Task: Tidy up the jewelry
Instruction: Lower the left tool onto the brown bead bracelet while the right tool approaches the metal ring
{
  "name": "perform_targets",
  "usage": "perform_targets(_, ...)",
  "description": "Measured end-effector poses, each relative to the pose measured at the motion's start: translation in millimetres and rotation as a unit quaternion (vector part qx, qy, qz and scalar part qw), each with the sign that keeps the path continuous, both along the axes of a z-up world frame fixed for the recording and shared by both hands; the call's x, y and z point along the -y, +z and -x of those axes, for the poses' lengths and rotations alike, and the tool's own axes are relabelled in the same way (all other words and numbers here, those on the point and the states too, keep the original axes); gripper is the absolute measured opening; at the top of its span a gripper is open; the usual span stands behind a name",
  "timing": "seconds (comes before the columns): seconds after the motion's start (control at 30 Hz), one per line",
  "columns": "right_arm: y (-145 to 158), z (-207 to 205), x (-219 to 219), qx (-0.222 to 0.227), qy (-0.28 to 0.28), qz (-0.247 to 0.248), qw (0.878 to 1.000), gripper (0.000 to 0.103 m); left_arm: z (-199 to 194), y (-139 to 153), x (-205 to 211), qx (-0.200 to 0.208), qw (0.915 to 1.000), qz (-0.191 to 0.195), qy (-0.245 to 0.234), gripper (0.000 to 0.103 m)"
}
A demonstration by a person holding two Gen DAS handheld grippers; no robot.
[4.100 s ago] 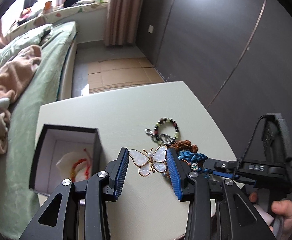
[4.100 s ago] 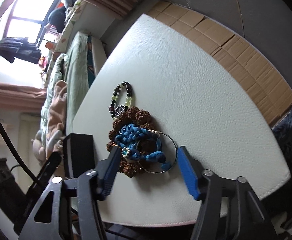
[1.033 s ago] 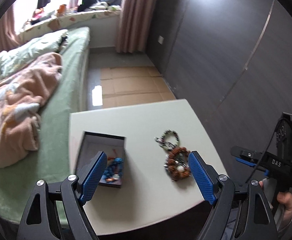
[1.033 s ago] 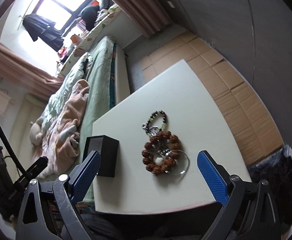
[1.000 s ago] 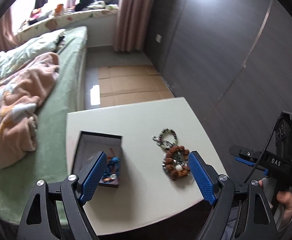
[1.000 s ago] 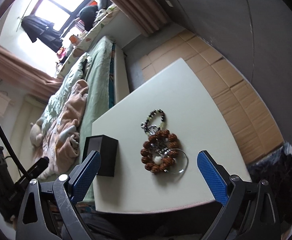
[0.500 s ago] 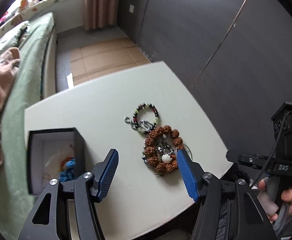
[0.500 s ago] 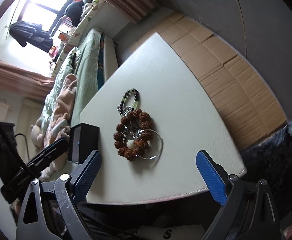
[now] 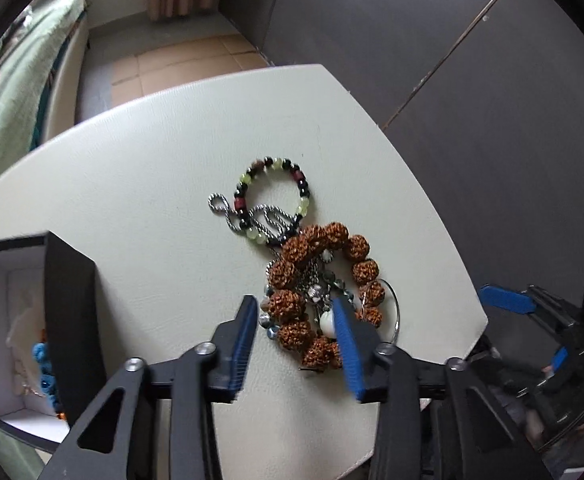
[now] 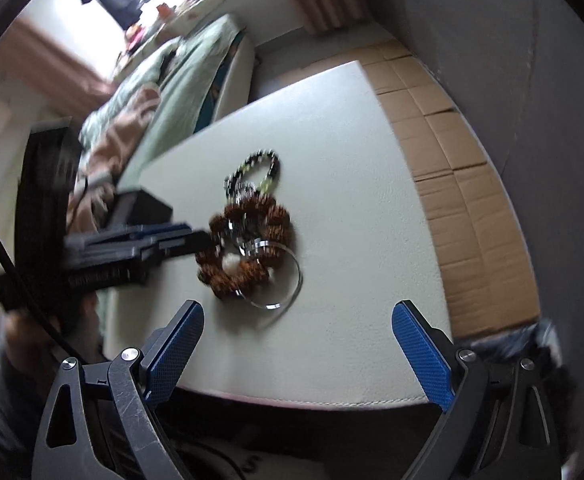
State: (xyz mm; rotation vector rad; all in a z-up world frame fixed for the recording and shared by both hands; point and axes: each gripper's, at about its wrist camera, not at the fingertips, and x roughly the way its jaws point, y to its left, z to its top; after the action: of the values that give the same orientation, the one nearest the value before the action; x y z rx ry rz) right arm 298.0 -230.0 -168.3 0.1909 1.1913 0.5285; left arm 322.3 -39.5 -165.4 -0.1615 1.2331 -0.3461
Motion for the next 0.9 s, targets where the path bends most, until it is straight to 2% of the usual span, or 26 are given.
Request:
perform_targets(0.13,-10.3,5.5,-17.9,0.024,0.051,0.058,0.997,0.097,4.6,1.3,-13.4,-0.001,0.9997,0.019,0.016,0.039)
perform_targets(0.27,-14.9,4.6,-31.5,0.045,0.087,0.075,0.992,0.096,9.8,7.1,-22.1,-0.004,0.9987,0.046,0.019,0.039)
perform_targets(0.4,-18.4,0.3,-45.5,0.059,0.126,0.078,0.987,0.077,11.4,13.1,-25.3,0.0,0.9985,0.052,0.016,0.039)
perform_targets(0.5,-26.6,-6.4,-52.2,0.057,0.144,0.093,0.984,0.069,11.1,12.0,-30.9,-0.003,0.9983,0.054,0.022,0.039)
perform_targets(0.57,-29.2,-7.4,-53.6,0.063,0.156,0.101,0.981,0.069,13.2,12.8,-35.4,-0.005,0.9982,0.055,0.025,0.039)
perform_targets(0.9,-28.9,-15.1,-57.3,0.091,0.219,0.074,0.969,0.069,10.3,17.2,-34.2,0.003,0.9982,0.055,0.023,0.039)
